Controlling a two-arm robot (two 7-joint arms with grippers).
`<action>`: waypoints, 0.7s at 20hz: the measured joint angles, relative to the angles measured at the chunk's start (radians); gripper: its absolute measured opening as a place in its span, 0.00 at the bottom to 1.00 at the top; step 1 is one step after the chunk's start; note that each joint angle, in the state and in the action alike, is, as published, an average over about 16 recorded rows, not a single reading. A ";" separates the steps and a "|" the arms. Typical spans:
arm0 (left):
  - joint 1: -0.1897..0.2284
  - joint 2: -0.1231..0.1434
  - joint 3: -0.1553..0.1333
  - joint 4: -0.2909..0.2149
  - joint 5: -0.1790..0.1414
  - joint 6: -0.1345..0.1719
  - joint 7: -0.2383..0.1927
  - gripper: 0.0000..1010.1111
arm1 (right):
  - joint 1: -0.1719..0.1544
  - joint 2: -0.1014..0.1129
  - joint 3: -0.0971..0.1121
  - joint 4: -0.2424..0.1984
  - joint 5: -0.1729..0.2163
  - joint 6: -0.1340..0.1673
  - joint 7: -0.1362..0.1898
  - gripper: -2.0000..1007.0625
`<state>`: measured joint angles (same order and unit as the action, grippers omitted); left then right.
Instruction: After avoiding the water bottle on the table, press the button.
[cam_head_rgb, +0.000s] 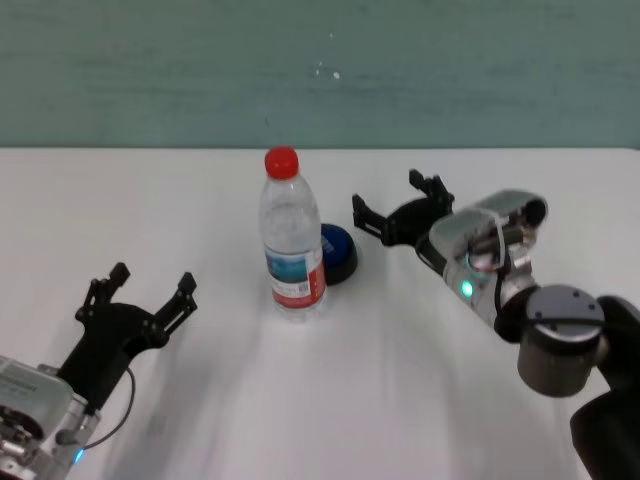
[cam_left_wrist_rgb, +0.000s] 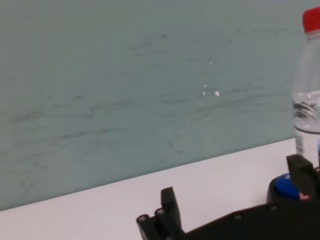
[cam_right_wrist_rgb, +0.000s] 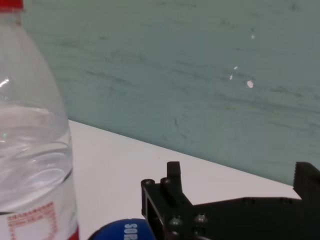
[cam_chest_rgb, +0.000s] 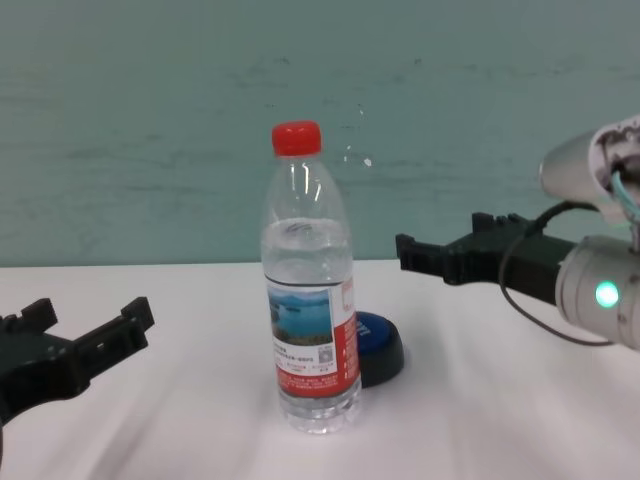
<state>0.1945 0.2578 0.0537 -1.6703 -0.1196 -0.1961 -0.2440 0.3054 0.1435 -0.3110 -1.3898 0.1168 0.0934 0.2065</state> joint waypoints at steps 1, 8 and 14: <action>0.000 0.000 0.000 0.000 0.000 0.000 0.000 1.00 | -0.013 0.000 0.003 -0.015 -0.005 0.001 -0.007 1.00; 0.000 0.000 0.000 0.000 0.000 0.000 0.000 1.00 | -0.101 -0.009 0.021 -0.111 -0.044 -0.003 -0.055 1.00; 0.000 0.000 0.000 0.000 0.000 0.000 0.000 1.00 | -0.173 -0.020 0.031 -0.182 -0.083 -0.009 -0.090 1.00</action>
<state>0.1945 0.2579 0.0537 -1.6703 -0.1196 -0.1961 -0.2440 0.1326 0.1236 -0.2805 -1.5714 0.0334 0.0843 0.1161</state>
